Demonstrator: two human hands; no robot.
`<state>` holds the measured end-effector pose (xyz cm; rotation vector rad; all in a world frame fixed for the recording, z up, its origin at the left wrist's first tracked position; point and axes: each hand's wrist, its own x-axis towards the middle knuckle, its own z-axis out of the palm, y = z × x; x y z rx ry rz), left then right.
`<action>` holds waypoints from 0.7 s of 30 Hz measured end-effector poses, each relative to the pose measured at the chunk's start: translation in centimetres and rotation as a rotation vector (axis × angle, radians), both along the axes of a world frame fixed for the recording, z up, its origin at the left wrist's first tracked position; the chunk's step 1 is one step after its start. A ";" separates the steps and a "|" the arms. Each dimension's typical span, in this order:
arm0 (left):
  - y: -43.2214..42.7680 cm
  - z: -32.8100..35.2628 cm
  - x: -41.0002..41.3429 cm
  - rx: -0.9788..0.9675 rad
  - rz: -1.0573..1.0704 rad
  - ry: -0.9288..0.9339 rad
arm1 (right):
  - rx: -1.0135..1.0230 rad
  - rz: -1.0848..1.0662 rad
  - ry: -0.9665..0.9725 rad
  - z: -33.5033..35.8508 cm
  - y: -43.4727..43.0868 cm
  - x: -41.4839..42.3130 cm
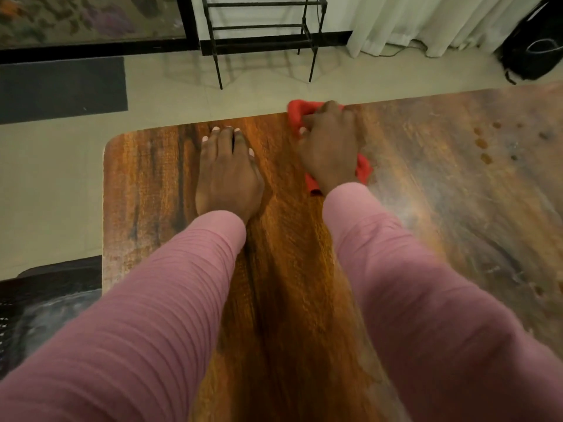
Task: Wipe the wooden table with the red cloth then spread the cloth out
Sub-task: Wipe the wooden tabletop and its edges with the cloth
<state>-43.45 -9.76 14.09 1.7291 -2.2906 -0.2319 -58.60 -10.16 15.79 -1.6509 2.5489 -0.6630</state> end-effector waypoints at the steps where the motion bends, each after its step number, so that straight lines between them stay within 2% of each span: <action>1: 0.0 0.0 0.0 0.002 -0.001 0.003 | -0.006 0.117 0.006 -0.2 0.6 1.1; 3: 0.0 0.0 0.1 0.005 -0.005 0.006 | -0.007 0.313 0.033 -0.3 1.6 1.7; 5: 0.0 -0.1 0.3 -0.007 -0.007 0.006 | 0.011 0.330 0.079 -0.2 2.0 0.1; 9: -0.1 -0.1 0.2 -0.021 -0.026 0.005 | 0.047 -0.062 0.036 0.4 2.1 -4.9; 12: -0.4 -0.3 -0.1 -0.010 -0.013 0.021 | 0.033 -0.197 -0.027 0.6 1.7 -4.4; 14: -0.3 -0.3 -0.2 -0.004 -0.013 0.021 | 0.037 -0.121 -0.025 0.4 2.2 -2.1; 18: -0.2 -0.3 -0.1 0.006 0.009 0.013 | 0.016 0.241 0.032 -0.3 4.6 1.8; 19: -0.1 -0.2 0.0 -0.002 0.014 0.012 | 0.024 0.270 0.055 -0.2 4.9 1.3; 21: 0.0 -0.1 0.2 -0.013 0.021 0.003 | 0.044 0.179 0.069 0.1 4.9 -1.3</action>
